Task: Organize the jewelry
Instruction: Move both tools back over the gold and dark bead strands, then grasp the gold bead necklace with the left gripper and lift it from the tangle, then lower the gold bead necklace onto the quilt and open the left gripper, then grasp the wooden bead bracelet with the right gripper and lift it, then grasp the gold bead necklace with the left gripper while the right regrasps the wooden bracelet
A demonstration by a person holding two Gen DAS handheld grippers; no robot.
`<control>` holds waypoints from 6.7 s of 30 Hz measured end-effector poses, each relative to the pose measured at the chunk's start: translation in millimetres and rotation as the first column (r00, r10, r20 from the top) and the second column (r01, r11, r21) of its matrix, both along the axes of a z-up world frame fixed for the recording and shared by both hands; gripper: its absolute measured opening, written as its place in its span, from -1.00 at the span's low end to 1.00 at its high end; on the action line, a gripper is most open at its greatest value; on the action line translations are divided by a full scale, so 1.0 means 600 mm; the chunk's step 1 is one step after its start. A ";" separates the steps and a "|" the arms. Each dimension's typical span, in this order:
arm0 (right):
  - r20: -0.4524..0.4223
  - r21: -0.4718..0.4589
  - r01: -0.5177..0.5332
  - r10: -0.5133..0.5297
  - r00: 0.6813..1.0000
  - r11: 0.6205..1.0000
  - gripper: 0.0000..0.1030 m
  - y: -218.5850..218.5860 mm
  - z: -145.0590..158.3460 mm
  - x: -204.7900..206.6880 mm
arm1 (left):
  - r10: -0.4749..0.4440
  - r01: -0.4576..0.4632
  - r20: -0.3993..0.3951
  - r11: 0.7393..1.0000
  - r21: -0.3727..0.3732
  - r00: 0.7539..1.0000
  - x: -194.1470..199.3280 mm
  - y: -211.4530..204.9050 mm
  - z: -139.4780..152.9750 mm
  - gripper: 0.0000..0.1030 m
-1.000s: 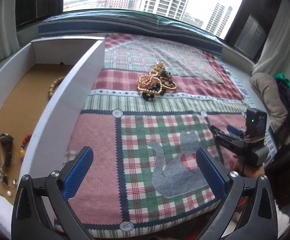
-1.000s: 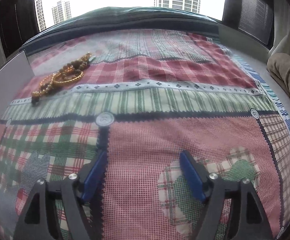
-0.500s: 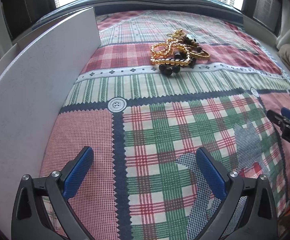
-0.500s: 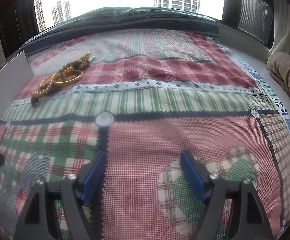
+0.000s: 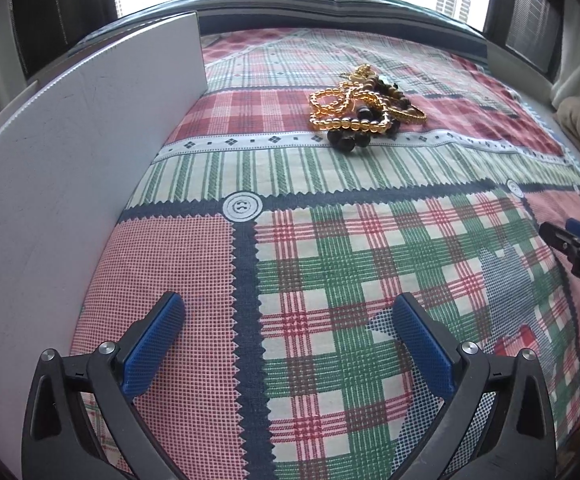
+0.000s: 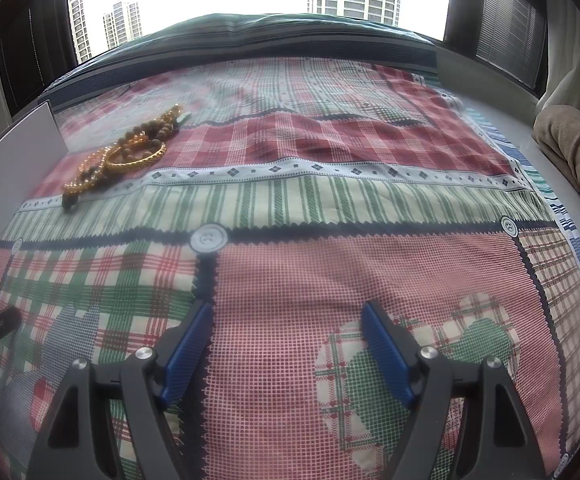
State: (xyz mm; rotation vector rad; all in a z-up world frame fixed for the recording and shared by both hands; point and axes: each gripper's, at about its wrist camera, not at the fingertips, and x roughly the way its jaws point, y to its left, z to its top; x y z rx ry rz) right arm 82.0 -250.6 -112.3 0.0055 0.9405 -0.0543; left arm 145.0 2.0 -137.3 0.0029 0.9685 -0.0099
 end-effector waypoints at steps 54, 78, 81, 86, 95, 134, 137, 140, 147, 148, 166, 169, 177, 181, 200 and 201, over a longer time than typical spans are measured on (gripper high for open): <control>-0.001 0.001 0.000 0.000 1.000 1.000 0.55 0.001 0.001 0.000 | -0.041 0.021 -0.233 0.996 -0.090 0.972 0.325 -0.042 0.095 0.65; -0.001 0.001 -0.001 0.001 1.000 1.000 0.56 0.001 0.000 0.000 | -0.072 0.051 -0.049 0.937 -0.346 0.996 0.201 0.012 0.215 -0.89; -0.001 0.001 -0.001 0.001 1.000 1.000 0.56 0.001 0.000 0.000 | -0.122 0.097 -0.049 0.933 -0.347 0.991 0.152 0.009 0.228 -0.89; -0.002 0.001 -0.001 0.001 1.000 1.000 0.56 0.001 0.000 0.000 | -0.191 0.155 -0.095 0.943 -0.296 0.977 0.060 -0.006 0.181 -0.88; -0.002 0.001 -0.001 0.001 1.000 1.000 0.56 0.000 0.001 0.000 | -0.173 0.143 -0.149 0.971 -0.193 0.973 -0.046 -0.013 0.071 -0.08; -0.002 0.001 -0.001 0.001 1.000 1.000 0.56 0.000 0.001 0.000 | -0.180 0.180 -0.081 0.984 -0.003 0.980 -0.026 -0.025 0.008 0.99; -0.002 0.001 -0.001 0.001 1.000 1.000 0.56 0.000 0.001 0.000 | -0.190 0.190 -0.070 0.982 -0.001 0.979 -0.028 -0.023 0.008 0.99; -0.002 0.001 -0.001 0.001 1.000 1.000 0.56 0.000 0.001 0.000 | -0.195 0.195 -0.047 0.981 -0.001 0.980 -0.033 -0.022 0.008 0.99; -0.002 0.002 -0.002 0.002 1.000 1.000 0.56 0.000 0.001 0.000 | -0.192 0.192 -0.029 0.981 -0.001 0.981 -0.036 -0.021 0.008 0.99; -0.006 0.002 -0.003 0.003 1.000 1.000 0.56 0.000 0.002 0.000 | -0.192 0.192 -0.028 0.981 -0.001 0.981 -0.036 -0.022 0.008 0.99; -0.297 0.428 -0.013 0.155 0.942 0.904 -0.06 0.179 0.027 0.369 | -0.193 0.193 -0.021 0.981 -0.002 0.981 -0.038 -0.022 0.009 0.99; -0.293 0.410 -0.007 0.138 0.946 0.912 -0.18 0.200 0.010 0.389 | -0.193 0.193 -0.021 0.981 -0.002 0.981 -0.038 -0.021 0.009 0.99; -0.177 0.447 -0.027 0.118 0.977 0.894 -0.76 0.152 0.066 0.344 | -0.192 0.192 -0.021 0.981 -0.002 0.981 -0.039 -0.023 0.010 0.99; -0.095 0.497 -0.074 0.139 0.986 0.864 -0.76 0.110 0.118 0.298 | -0.194 0.194 -0.022 0.981 -0.004 0.981 -0.039 -0.022 0.010 0.99; -0.161 0.299 -0.285 0.342 0.926 0.911 -0.76 0.049 0.112 0.010 | -0.271 0.273 -0.071 0.962 0.017 0.960 -0.050 -0.040 0.030 0.19; -0.161 0.312 -0.294 0.355 0.921 0.903 -0.75 0.058 0.107 0.002 | -0.281 0.283 -0.071 0.959 0.016 0.957 -0.051 -0.043 0.031 -0.01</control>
